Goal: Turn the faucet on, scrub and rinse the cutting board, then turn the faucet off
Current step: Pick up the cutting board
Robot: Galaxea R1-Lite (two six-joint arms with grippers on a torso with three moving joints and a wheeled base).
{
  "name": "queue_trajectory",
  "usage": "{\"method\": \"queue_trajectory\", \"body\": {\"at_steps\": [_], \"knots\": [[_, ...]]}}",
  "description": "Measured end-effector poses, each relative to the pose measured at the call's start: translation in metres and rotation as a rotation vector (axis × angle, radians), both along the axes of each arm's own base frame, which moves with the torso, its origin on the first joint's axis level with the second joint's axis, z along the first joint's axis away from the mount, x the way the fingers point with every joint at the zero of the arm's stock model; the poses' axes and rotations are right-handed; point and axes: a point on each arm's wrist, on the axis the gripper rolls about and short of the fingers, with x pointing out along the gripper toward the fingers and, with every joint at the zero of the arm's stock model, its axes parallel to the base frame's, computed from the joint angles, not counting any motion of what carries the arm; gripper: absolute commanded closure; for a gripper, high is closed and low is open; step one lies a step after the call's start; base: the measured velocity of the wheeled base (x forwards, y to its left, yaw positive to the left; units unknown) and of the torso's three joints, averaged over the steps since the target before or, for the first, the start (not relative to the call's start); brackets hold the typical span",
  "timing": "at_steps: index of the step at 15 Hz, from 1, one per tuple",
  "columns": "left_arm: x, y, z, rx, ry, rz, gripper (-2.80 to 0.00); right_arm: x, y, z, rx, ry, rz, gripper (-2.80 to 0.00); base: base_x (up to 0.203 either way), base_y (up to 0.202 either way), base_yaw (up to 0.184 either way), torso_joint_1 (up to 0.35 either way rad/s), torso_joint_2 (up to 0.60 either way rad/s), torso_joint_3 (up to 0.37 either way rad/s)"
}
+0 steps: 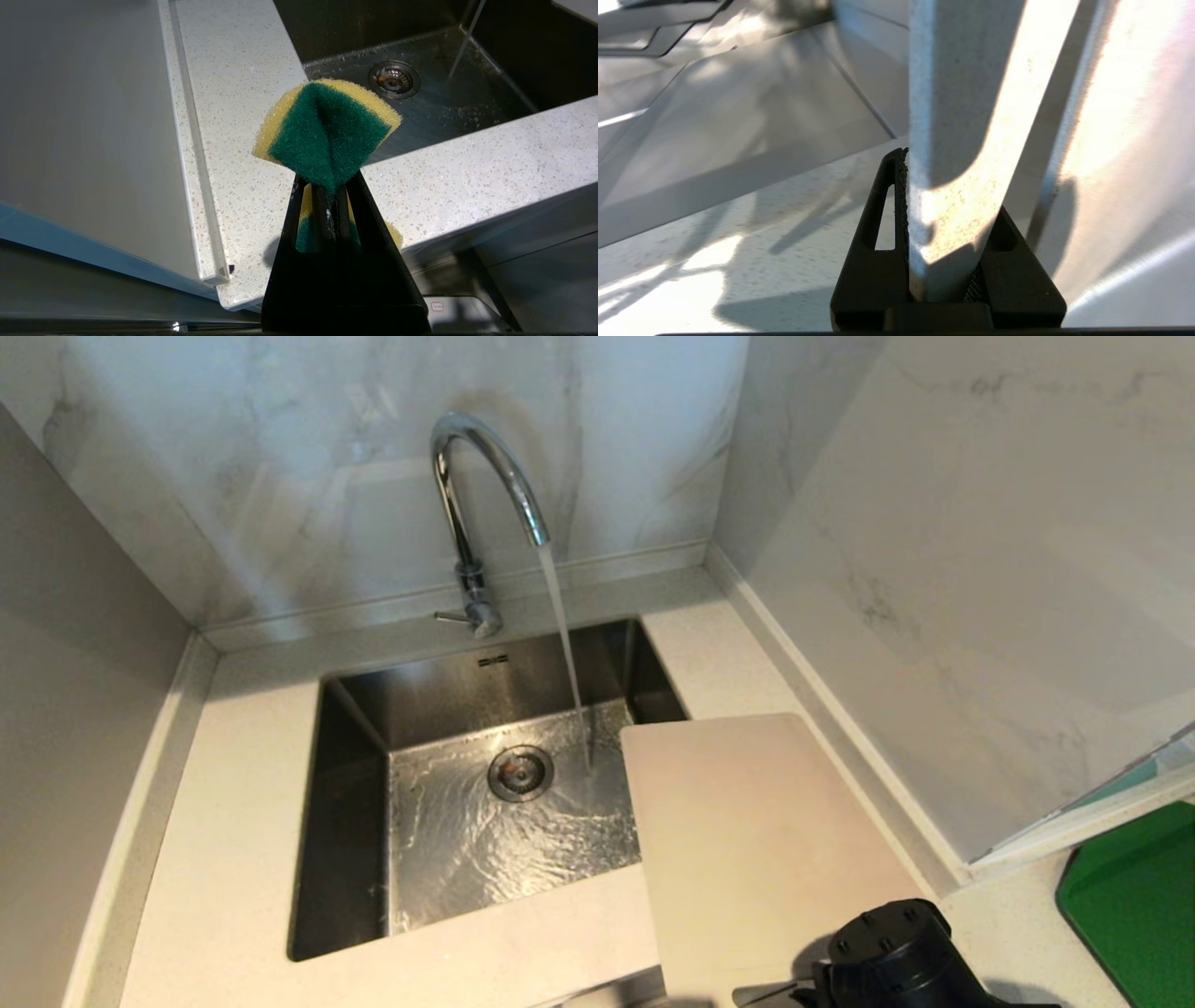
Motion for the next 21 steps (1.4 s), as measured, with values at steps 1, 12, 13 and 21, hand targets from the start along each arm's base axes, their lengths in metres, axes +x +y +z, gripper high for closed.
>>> {"method": "queue_trajectory", "body": {"at_steps": [1, 12, 13, 21], "knots": [[0.0, 0.0, 0.0, 0.0, 0.0, 0.001, 0.0, -0.001, -0.001, 0.003, 0.011, -0.014, -0.001, 0.0, 0.0, 0.0, 0.0, 0.0, 0.0, 0.0], [0.0, 0.0, 0.0, 0.0, 0.0, 0.0, 0.0, -0.014, -0.02, 0.046, 0.033, -0.236, 0.022, 0.0, 0.0, 0.0, 0.0, 0.0, 0.0, 0.0], [0.0, 0.0, 0.0, 0.0, -0.001, 0.0, 0.0, -0.015, -0.02, 0.05, 0.02, -0.262, 0.031, 0.0, 0.0, 0.0, 0.0, 0.0, 0.0, 0.0], [0.0, 0.0, 0.0, -0.001, 0.0, -0.001, 0.0, -0.016, -0.023, 0.066, -0.098, -0.373, 0.118, 0.0, 0.0, 0.0, 0.0, 0.0, 0.0, 0.0]]}}
